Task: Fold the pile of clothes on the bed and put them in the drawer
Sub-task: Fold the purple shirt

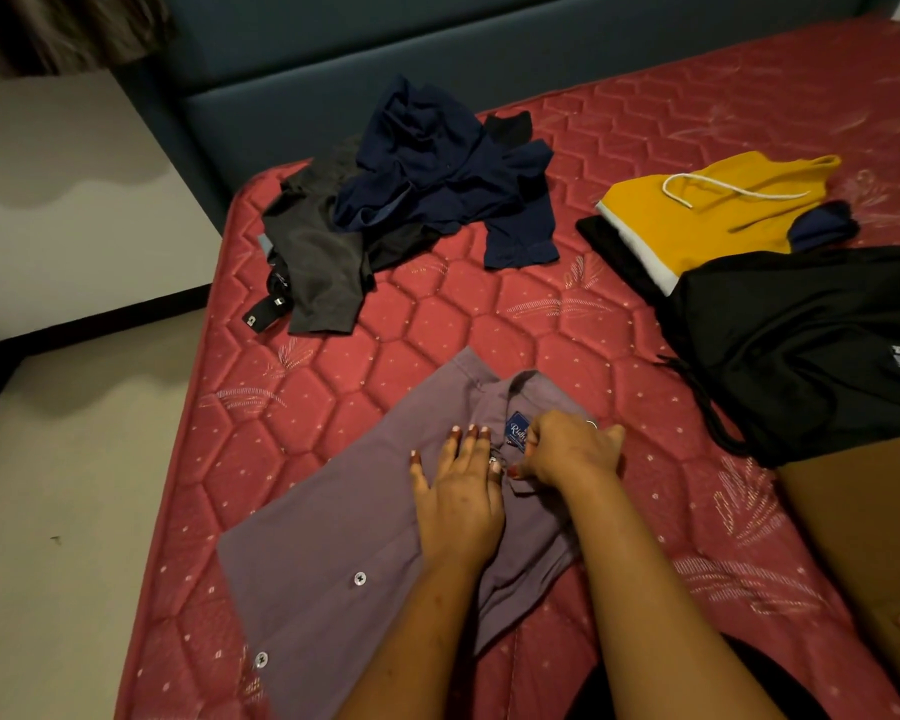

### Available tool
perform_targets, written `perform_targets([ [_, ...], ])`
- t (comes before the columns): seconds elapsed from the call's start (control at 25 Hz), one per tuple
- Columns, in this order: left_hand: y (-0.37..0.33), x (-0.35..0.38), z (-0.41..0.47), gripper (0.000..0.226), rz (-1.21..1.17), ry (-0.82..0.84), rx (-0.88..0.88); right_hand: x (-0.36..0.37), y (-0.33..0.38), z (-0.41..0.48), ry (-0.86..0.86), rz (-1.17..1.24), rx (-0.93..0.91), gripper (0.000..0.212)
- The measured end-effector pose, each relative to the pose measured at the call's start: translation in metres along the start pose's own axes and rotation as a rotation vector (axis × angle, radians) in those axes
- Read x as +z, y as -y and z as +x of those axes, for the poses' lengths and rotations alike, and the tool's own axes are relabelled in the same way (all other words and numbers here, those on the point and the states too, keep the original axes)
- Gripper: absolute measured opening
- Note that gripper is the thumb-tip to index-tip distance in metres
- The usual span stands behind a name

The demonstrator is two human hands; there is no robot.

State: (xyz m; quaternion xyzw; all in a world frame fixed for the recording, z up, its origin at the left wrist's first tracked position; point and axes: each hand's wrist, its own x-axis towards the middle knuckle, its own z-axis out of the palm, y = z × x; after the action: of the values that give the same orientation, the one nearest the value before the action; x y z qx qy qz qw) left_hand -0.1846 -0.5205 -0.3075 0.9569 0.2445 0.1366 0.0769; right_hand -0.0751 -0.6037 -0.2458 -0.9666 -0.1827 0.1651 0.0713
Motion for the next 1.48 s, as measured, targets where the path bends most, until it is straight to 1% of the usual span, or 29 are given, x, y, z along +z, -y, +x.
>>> perform_targets([
  [0.08,0.0,0.001,0.001,0.054,0.022,0.072,0.019,0.009,0.002,0.001,-0.075,0.008,0.008,0.017],
  [0.12,0.0,0.0,0.003,0.06,0.051,0.101,0.038,0.011,0.002,0.001,-0.116,0.007,0.002,0.013],
  [0.2,0.001,-0.007,0.007,0.078,0.04,0.24,0.05,0.013,0.001,-0.002,-0.157,0.017,-0.01,0.014],
  [0.24,0.004,-0.011,0.006,0.085,0.017,0.316,0.041,0.012,0.001,-0.005,-0.156,0.031,-0.016,0.017],
  [0.28,0.006,-0.013,0.003,0.087,0.015,0.348,0.044,0.013,0.001,-0.01,-0.161,0.034,-0.028,0.021],
  [0.36,0.009,-0.026,-0.015,0.086,0.063,0.311,0.057,0.013,-0.005,-0.022,-0.213,0.005,-0.051,0.037],
  [0.48,0.024,-0.033,-0.064,0.065,0.076,0.352,-0.036,0.018,-0.011,-0.038,-0.329,0.02,-0.049,0.06],
  [0.52,0.034,-0.036,-0.083,0.059,0.075,0.291,-0.052,0.02,-0.01,-0.046,-0.337,0.091,-0.018,0.066],
  [0.6,0.054,-0.041,-0.116,0.055,0.069,0.18,-0.104,0.02,-0.013,-0.052,-0.287,0.357,0.134,0.085],
  [0.64,0.063,-0.047,-0.132,0.057,0.066,0.148,-0.169,0.019,-0.014,-0.055,-0.236,0.487,0.218,0.096],
  [0.68,0.073,-0.053,-0.143,0.059,0.06,0.118,-0.247,0.017,-0.014,-0.057,-0.187,0.575,0.294,0.106],
  [0.72,0.079,-0.06,-0.149,0.061,0.026,0.103,-0.346,0.016,-0.015,-0.059,-0.148,0.611,0.334,0.113],
  [0.76,0.083,-0.067,-0.152,0.062,-0.049,0.104,-0.483,0.016,-0.015,-0.059,-0.116,0.626,0.348,0.116],
  [0.84,0.088,-0.082,-0.149,0.067,-0.263,0.03,-0.807,0.023,-0.016,-0.056,-0.072,0.627,0.346,0.117],
  [0.88,0.091,-0.086,-0.145,0.068,-0.376,-0.039,-0.894,0.025,-0.015,-0.055,-0.059,0.637,0.34,0.117],
  [0.92,0.099,-0.087,-0.14,0.067,-0.462,-0.106,-0.916,0.029,-0.015,-0.048,-0.054,0.67,0.328,0.117],
  [1.0,0.115,-0.085,-0.127,0.063,-0.63,-0.185,-0.927,0.034,-0.014,-0.037,-0.057,0.817,0.314,0.114],
  [1.04,0.119,-0.084,-0.121,0.058,-0.714,-0.192,-0.955,0.038,-0.013,-0.032,-0.057,0.901,0.321,0.11],
  [1.12,0.122,-0.085,-0.113,0.048,-0.857,-0.148,-1.035,0.042,-0.008,-0.029,-0.054,1.048,0.324,0.097],
  [1.2,0.123,-0.09,-0.109,0.045,-0.988,-0.112,-1.094,0.04,-0.001,-0.033,-0.052,1.193,0.306,0.08],
  [1.24,0.122,-0.093,-0.108,0.046,-1.037,-0.105,-1.107,0.038,-0.001,-0.032,-0.05,1.263,0.285,0.075],
  [1.28,0.119,-0.099,-0.107,0.048,-1.085,-0.104,-1.117,0.034,-0.001,-0.032,-0.046,1.321,0.253,0.072],
  [1.36,0.108,-0.114,-0.102,0.051,-1.169,-0.132,-1.105,0.025,-0.004,-0.032,-0.063,1.373,0.173,0.074],
  [1.48,0.081,-0.14,-0.09,0.055,-1.279,-0.165,-1.011,-0.002,-0.014,-0.038,-0.087,1.428,0.061,0.08],
])
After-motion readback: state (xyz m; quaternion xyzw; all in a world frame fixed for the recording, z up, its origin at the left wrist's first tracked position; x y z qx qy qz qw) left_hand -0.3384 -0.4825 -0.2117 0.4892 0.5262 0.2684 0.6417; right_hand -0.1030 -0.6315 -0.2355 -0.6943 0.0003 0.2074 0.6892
